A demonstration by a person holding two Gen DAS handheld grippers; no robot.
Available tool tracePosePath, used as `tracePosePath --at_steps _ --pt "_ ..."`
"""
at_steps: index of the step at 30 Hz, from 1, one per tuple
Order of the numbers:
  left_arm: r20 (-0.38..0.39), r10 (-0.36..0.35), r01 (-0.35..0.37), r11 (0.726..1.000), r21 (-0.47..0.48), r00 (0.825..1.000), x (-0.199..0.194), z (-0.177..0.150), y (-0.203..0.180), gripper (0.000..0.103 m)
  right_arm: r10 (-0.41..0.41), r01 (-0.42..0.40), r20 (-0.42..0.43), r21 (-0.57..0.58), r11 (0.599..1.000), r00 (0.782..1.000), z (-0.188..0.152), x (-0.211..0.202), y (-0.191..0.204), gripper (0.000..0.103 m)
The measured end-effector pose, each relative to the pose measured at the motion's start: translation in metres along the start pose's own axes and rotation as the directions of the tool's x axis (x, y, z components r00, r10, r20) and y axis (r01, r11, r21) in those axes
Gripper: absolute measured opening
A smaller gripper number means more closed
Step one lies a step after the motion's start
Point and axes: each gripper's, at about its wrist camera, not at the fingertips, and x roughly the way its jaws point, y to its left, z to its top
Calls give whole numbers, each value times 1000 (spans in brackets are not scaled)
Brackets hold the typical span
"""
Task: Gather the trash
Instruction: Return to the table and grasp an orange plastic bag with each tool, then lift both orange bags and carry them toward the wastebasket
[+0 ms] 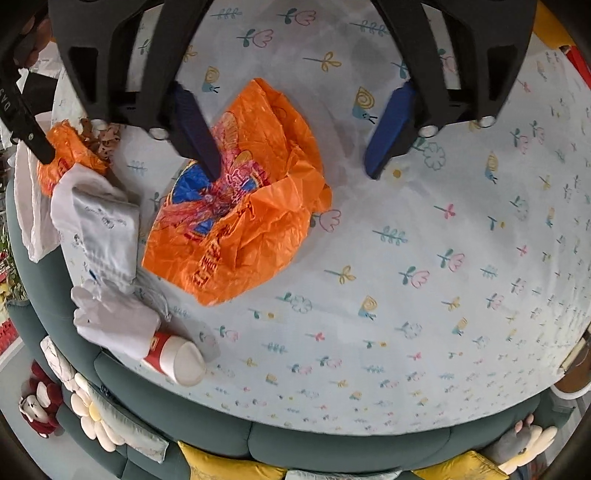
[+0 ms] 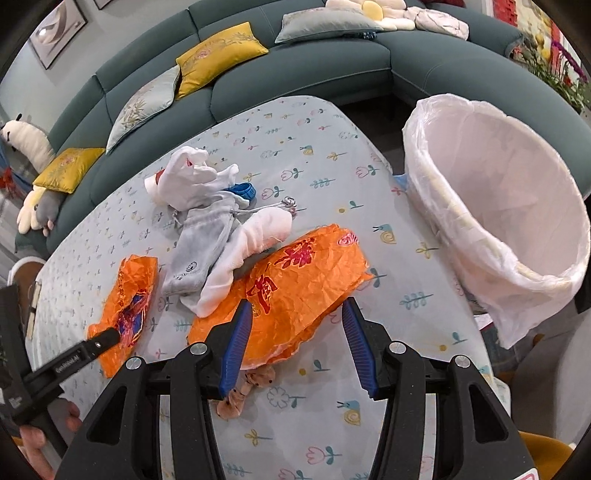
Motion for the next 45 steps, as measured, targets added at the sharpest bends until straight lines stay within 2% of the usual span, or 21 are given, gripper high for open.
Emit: tracePosePath --at_steps 2,3,4,5,6,8,11,19,26,35,45 --pt "12 8 -8 1000 18 1000 0 0 -2 58 4 -4 -1 -6 1000 1000 0 4 3 46" --pt "11 2 -2 1000 28 1000 0 0 -4 50 8 -8 -1 -12 1000 1000 0 5 5 38" --pt "7 -4 3 999 39 1000 0 0 -5 46 12 -12 -2 -18 1000 1000 1 6 6 31" --pt "6 -3 3 999 48 1000 0 0 -6 38 12 -12 -9 -28 1000 1000 1 8 9 20" --pt "6 -8 8 998 61 1000 -1 0 -8 29 12 -13 -15 -33 999 1000 1 9 11 15" --pt "4 -15 15 997 72 1000 -2 -1 -11 18 18 -19 -14 -39 999 1000 0 9 13 8" --pt "24 -25 23 995 92 999 -7 -1 -17 11 18 -18 1 -55 998 1000 0 3 17 6" --pt "93 -57 44 990 135 994 -44 3 -37 9 36 -31 81 -60 998 996 11 -32 16 6" --pt "140 -93 71 986 153 986 -81 11 -53 9 71 -62 181 -58 996 981 31 -79 13 6" --pt "218 -165 120 972 204 962 -132 22 -89 9 104 -83 274 -87 993 956 46 -125 13 6" --pt "254 -226 152 948 280 940 -156 30 -151 9 90 -62 344 -91 994 935 62 -158 -11 6"
